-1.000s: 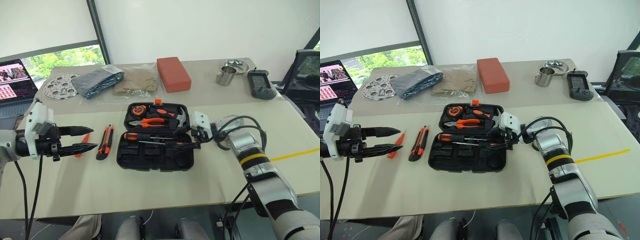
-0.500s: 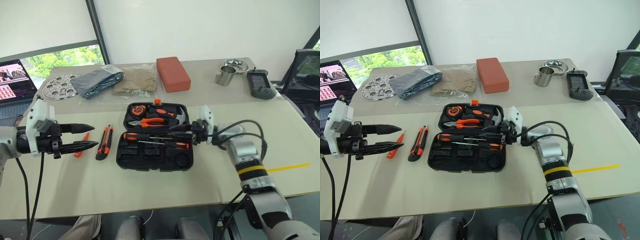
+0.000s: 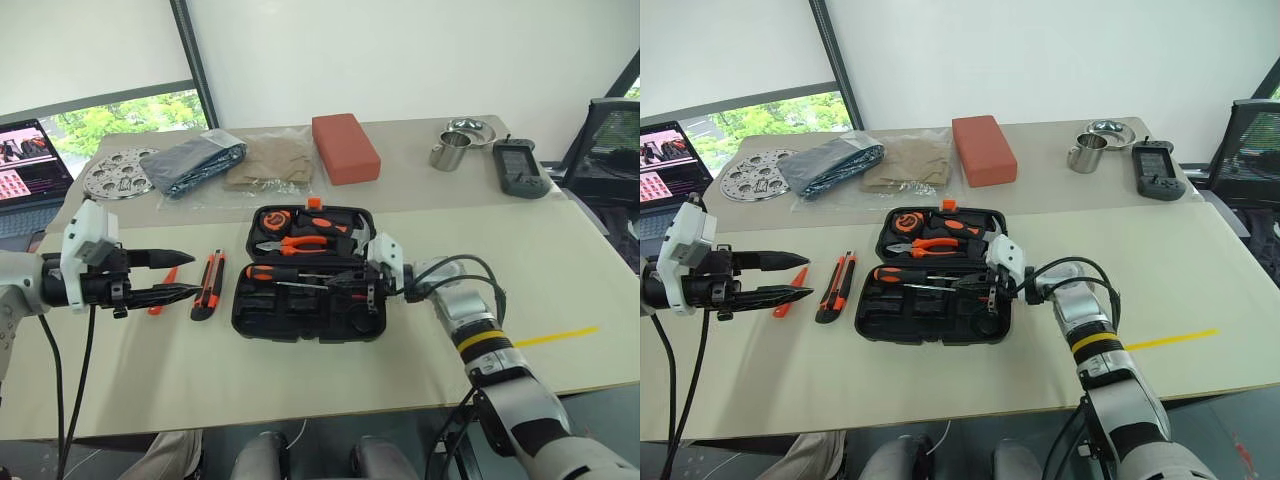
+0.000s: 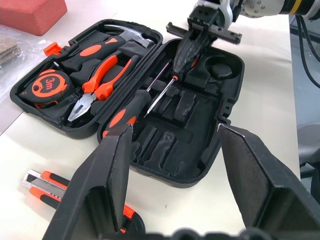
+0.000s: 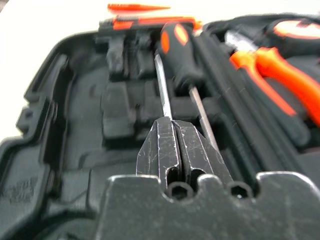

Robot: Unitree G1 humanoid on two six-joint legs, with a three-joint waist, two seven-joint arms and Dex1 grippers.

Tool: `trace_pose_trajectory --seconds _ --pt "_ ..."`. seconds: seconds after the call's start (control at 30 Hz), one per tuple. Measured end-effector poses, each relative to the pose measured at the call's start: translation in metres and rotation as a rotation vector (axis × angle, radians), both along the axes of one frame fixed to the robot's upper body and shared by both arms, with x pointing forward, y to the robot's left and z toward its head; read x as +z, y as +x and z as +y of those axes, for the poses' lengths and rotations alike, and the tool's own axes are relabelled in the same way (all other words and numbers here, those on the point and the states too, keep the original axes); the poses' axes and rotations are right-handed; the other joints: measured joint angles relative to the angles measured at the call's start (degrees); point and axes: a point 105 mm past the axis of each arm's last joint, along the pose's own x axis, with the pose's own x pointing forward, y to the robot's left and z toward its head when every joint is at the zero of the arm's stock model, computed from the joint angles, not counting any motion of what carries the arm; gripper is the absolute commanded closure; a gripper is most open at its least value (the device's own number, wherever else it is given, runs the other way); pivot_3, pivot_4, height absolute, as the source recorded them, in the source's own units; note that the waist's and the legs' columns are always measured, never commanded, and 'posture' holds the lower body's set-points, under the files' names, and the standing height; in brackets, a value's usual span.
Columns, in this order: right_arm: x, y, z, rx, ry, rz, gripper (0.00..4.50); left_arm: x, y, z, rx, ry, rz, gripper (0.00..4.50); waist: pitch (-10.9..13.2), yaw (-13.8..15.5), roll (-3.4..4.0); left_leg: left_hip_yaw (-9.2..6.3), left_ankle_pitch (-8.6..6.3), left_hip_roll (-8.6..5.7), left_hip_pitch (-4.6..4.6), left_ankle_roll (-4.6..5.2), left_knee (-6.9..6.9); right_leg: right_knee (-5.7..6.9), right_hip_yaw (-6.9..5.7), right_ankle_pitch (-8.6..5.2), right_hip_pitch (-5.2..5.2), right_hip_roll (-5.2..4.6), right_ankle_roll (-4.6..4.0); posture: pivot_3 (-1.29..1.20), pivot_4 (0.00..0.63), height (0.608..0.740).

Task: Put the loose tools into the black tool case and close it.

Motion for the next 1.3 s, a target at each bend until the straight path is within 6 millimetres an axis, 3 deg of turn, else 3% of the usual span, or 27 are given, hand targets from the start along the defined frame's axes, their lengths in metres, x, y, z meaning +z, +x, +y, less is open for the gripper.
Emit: trace_pose_trajectory --seconds 0.47,0.73,0.87,1.03,1.1,1.23,1.3 --pt "-0.007 0.003 0.003 0.032 -0.155 -0.080 4.44 -0.002 0.001 0.003 0.011 0.000 0.009 1.60 0.0 0.0 -0.03 0.13 -0.01 0.00 0.43 -0.01 -0.02 0.03 0.00 0.00 0.31 -0.09 -0.01 0.00 0.150 0.740" --pt "-0.005 0.003 0.004 0.009 -0.137 -0.091 4.44 -0.005 0.003 0.006 0.025 0.021 0.009 1.60 0.0 0.0 -0.07 0.16 -0.02 0.02 0.76 -0.03 -0.02 0.02 -0.02 -0.01 0.68 -0.19 -0.16 0.00 0.150 0.740" --pt "0.003 -0.002 0.001 -0.040 -0.027 -0.032 4.44 -0.013 0.018 -0.015 0.021 -0.046 -0.036 1.60 0.0 0.4 -0.05 0.16 -0.01 -0.02 0.43 -0.03 0.00 0.04 -0.03 0.00 0.40 -0.24 -0.15 0.00 0.150 0.740" --pt "0.049 -0.014 0.000 -0.051 0.171 -0.059 4.44 -0.026 0.048 -0.047 0.039 -0.165 -0.094 1.60 0.0 1.3 -0.05 0.15 -0.01 0.00 0.04 -0.02 0.05 0.04 -0.02 0.02 0.05 -0.16 -0.12 0.00 0.150 0.740" --pt "0.065 -0.021 -0.008 -0.071 0.223 -0.066 4.44 -0.032 0.064 -0.057 0.056 -0.178 -0.119 1.60 0.0 1.7 -0.05 0.16 -0.01 -0.01 0.03 -0.03 0.02 0.01 -0.01 0.02 0.04 -0.11 -0.12 0.00 0.150 0.740" --pt "0.070 -0.041 -0.028 -0.110 0.264 -0.023 4.44 -0.055 0.087 -0.074 0.041 -0.158 -0.107 1.60 0.0 2.2 -0.05 0.16 -0.02 -0.08 -0.08 -0.02 0.04 -0.10 0.00 0.01 0.03 -0.08 -0.12 0.00 0.150 0.740" --pt "0.067 -0.049 -0.039 -0.141 0.240 0.002 3.90 -0.065 0.093 -0.082 0.011 -0.136 -0.095 1.60 0.0 2.1 -0.05 0.16 -0.02 -0.11 -0.11 -0.02 0.05 -0.13 0.01 0.01 0.02 -0.09 -0.11 0.00 0.150 0.740"
